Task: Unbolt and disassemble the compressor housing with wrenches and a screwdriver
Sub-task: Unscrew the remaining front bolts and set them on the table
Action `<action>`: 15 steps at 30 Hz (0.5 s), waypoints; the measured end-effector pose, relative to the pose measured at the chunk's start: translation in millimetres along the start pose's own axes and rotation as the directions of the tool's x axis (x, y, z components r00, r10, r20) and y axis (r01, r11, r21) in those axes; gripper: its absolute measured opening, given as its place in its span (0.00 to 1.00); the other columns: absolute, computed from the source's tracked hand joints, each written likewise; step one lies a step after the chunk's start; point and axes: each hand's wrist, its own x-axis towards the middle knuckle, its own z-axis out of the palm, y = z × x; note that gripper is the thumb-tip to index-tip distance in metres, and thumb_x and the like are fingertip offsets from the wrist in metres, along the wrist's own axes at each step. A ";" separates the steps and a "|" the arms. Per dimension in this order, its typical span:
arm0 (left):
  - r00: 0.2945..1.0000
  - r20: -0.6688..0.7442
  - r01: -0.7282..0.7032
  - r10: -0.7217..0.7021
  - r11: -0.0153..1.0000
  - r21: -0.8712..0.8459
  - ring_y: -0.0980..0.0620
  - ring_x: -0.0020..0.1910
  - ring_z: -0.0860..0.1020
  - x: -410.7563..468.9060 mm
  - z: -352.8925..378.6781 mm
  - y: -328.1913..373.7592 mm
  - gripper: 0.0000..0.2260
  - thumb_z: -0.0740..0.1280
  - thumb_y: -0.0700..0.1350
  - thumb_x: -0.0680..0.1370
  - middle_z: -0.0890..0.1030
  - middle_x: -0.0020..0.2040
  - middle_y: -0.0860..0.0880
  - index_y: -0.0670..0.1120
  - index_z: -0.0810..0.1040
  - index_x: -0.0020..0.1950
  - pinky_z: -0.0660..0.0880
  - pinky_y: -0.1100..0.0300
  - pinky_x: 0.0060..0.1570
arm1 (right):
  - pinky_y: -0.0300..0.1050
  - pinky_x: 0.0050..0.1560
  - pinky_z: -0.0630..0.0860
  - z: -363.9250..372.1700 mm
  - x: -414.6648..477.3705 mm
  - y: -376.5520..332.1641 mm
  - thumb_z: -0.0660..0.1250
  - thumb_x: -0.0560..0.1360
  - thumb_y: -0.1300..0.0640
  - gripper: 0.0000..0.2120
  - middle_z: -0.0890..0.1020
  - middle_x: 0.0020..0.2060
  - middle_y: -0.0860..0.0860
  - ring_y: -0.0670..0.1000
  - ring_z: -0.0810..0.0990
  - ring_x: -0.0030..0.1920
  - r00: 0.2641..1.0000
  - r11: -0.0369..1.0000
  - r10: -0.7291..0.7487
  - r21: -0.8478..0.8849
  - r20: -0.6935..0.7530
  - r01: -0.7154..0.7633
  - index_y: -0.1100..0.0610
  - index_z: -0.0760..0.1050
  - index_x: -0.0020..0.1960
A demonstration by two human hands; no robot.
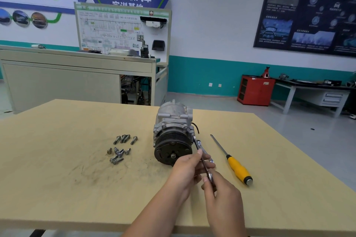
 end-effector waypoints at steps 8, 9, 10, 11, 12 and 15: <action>1.000 -0.011 -0.028 0.028 0.999 -0.047 0.57 0.26 0.76 -2.2 -4.5 9.2 0.13 0.58 0.44 0.82 0.83 0.32 0.46 0.39 0.79 0.45 0.72 0.66 0.28 | 0.32 0.38 0.71 1.4 -0.6 -6.3 0.74 0.70 0.56 0.07 0.82 0.33 0.45 0.43 0.78 0.35 0.994 0.989 0.101 0.109 0.039 -0.105 0.51 0.82 0.47; 0.999 -0.016 -0.029 0.028 0.997 -0.075 0.57 0.26 0.76 -2.3 -5.7 10.1 0.14 0.58 0.43 0.82 0.83 0.32 0.46 0.38 0.79 0.44 0.71 0.66 0.27 | 0.30 0.35 0.70 2.4 -1.9 -6.6 0.75 0.68 0.51 0.06 0.80 0.30 0.44 0.41 0.76 0.33 0.981 0.967 0.181 0.171 0.068 -0.190 0.46 0.79 0.43; 1.000 -0.019 -0.027 0.025 0.995 -0.094 0.57 0.26 0.76 -2.5 -6.6 10.6 0.14 0.58 0.43 0.82 0.83 0.33 0.45 0.38 0.78 0.44 0.71 0.67 0.26 | 0.30 0.34 0.70 3.8 -2.9 -7.5 0.75 0.66 0.47 0.08 0.79 0.28 0.44 0.41 0.76 0.32 0.965 0.943 0.245 0.207 0.094 -0.259 0.45 0.76 0.39; 1.000 -0.021 -0.022 0.020 0.994 -0.109 0.57 0.26 0.76 -2.7 -7.5 10.8 0.14 0.57 0.43 0.82 0.84 0.33 0.45 0.39 0.78 0.43 0.70 0.67 0.25 | 0.30 0.33 0.70 5.3 -3.6 -8.2 0.75 0.65 0.43 0.11 0.79 0.27 0.44 0.41 0.76 0.32 0.952 0.924 0.284 0.232 0.113 -0.303 0.45 0.74 0.36; 1.000 -0.022 -0.014 0.011 0.992 -0.126 0.56 0.26 0.77 -3.0 -8.1 10.1 0.14 0.57 0.43 0.82 0.84 0.34 0.44 0.39 0.77 0.43 0.70 0.68 0.24 | 0.30 0.32 0.70 6.2 -4.4 -9.7 0.74 0.65 0.42 0.12 0.79 0.27 0.44 0.41 0.77 0.32 0.944 0.913 0.305 0.242 0.128 -0.328 0.47 0.74 0.34; 0.999 -0.031 0.030 -0.037 0.978 -0.208 0.55 0.27 0.77 -3.7 -8.2 5.1 0.12 0.57 0.43 0.82 0.84 0.35 0.42 0.40 0.74 0.43 0.72 0.67 0.25 | 0.32 0.33 0.70 9.3 -4.7 -10.6 0.72 0.69 0.47 0.11 0.80 0.27 0.44 0.42 0.77 0.32 0.937 0.911 0.325 0.223 0.130 -0.347 0.48 0.75 0.32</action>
